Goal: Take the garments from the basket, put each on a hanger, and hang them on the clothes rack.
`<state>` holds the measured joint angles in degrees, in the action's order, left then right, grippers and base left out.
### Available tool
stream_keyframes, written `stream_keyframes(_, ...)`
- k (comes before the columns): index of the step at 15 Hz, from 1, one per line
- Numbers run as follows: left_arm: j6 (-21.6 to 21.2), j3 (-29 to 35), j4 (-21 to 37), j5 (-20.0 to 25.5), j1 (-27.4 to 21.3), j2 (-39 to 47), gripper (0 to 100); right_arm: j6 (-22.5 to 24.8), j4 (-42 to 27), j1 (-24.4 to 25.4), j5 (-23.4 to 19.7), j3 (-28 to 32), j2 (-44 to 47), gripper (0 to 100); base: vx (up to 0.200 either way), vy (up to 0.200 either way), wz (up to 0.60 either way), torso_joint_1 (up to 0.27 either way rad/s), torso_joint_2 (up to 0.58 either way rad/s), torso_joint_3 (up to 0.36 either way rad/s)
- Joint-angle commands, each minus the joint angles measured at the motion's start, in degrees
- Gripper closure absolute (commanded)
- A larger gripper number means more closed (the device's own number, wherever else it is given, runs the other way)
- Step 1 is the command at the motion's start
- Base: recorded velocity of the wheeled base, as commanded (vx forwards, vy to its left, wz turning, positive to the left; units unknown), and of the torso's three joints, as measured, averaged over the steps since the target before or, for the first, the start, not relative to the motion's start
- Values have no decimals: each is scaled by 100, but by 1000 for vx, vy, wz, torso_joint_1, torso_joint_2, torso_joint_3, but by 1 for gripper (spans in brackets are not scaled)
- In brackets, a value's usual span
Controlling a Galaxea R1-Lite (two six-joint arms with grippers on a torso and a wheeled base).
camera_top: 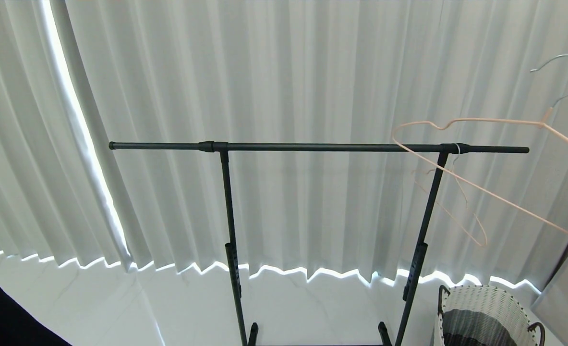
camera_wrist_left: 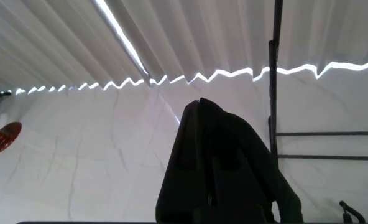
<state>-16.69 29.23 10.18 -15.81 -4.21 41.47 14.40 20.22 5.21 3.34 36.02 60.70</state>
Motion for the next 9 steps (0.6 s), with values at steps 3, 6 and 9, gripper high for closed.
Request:
stream_keyframes(3,17,364,-7,43,-1,344,100,-86,-414,288,-44,-8,-339,100,0,0,0,0,0,0)
stream_keyframes(6,808,1445,-7,69,-80,1469,100,-359,-695,903,-554,-227,-58,100,0,0,0,0,0,0)
stream_keyframes(9,1185,2491,-16,-256,-406,2743,100,-904,-713,1694,-1046,-315,381,100,0,0,0,0,0,0)
